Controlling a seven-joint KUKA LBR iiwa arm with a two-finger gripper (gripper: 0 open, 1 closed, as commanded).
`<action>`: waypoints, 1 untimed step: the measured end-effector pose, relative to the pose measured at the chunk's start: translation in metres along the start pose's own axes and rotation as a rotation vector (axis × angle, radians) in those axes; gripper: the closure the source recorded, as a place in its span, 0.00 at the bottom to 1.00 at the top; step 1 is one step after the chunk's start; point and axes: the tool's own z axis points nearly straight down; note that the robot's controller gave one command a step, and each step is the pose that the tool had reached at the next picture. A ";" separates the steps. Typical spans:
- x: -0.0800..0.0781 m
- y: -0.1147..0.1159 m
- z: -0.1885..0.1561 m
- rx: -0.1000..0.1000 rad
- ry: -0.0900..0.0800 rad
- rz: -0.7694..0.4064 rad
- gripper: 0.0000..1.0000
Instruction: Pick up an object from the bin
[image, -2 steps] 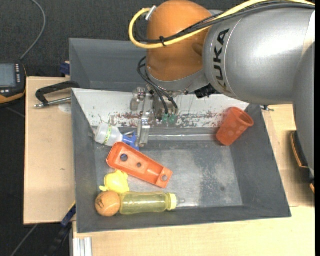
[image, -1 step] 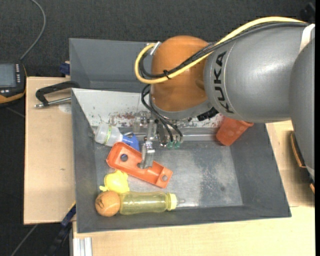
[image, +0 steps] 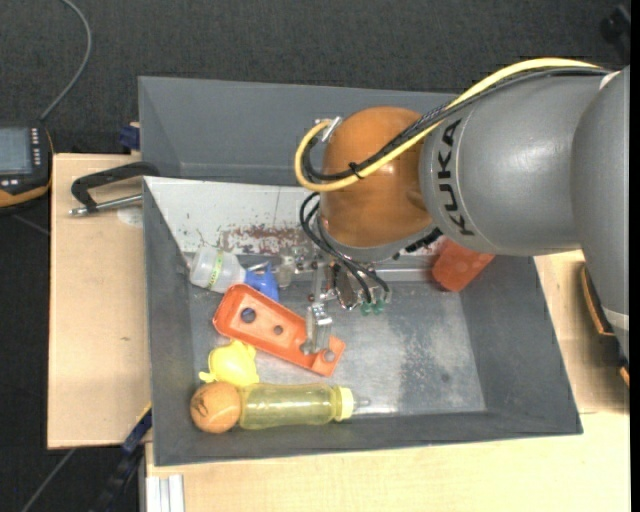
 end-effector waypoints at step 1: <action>0.025 -0.016 0.056 0.001 -0.008 0.008 0.00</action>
Offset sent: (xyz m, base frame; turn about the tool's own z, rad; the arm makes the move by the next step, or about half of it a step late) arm -0.0245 -0.0460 -0.0699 -0.0078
